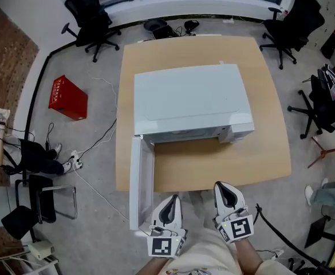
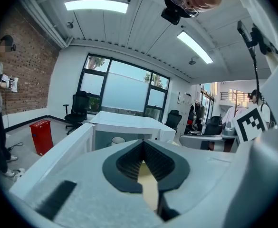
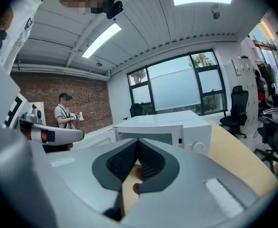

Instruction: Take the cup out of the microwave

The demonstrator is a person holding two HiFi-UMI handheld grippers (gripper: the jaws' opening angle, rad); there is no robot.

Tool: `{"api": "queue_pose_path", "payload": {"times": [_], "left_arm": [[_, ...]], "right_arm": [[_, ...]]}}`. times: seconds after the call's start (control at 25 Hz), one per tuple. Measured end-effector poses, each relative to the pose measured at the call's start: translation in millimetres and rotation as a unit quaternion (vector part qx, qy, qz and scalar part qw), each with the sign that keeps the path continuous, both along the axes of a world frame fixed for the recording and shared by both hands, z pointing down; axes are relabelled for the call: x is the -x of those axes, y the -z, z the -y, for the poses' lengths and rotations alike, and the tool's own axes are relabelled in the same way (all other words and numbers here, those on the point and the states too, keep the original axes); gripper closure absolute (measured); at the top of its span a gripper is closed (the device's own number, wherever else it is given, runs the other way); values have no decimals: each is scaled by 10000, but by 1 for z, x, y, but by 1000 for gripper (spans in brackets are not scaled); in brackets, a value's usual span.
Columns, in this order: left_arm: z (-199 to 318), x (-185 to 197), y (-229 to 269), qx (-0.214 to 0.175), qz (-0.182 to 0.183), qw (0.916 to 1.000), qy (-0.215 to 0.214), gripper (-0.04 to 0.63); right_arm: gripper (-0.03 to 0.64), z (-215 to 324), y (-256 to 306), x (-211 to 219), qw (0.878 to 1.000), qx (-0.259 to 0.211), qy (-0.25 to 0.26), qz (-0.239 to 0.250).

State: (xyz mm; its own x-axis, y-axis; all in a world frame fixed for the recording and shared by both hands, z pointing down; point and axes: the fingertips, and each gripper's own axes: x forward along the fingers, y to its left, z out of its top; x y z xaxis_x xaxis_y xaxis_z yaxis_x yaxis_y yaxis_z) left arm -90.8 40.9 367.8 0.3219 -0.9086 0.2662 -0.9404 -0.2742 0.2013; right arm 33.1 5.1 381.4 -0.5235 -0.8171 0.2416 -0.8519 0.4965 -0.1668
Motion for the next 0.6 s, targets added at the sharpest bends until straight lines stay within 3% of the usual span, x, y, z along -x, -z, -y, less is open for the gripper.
{"api": "queue_pose_path", "payload": {"times": [0.28, 0.6], "left_arm": [[40, -1, -27, -143, 195, 9989, 394, 590], [80, -13, -69, -169, 135, 9979, 608, 383]], "right_arm": [[611, 29, -36, 8, 9993, 107, 216, -283], [611, 47, -67, 15, 9992, -30, 330, -217]]}}
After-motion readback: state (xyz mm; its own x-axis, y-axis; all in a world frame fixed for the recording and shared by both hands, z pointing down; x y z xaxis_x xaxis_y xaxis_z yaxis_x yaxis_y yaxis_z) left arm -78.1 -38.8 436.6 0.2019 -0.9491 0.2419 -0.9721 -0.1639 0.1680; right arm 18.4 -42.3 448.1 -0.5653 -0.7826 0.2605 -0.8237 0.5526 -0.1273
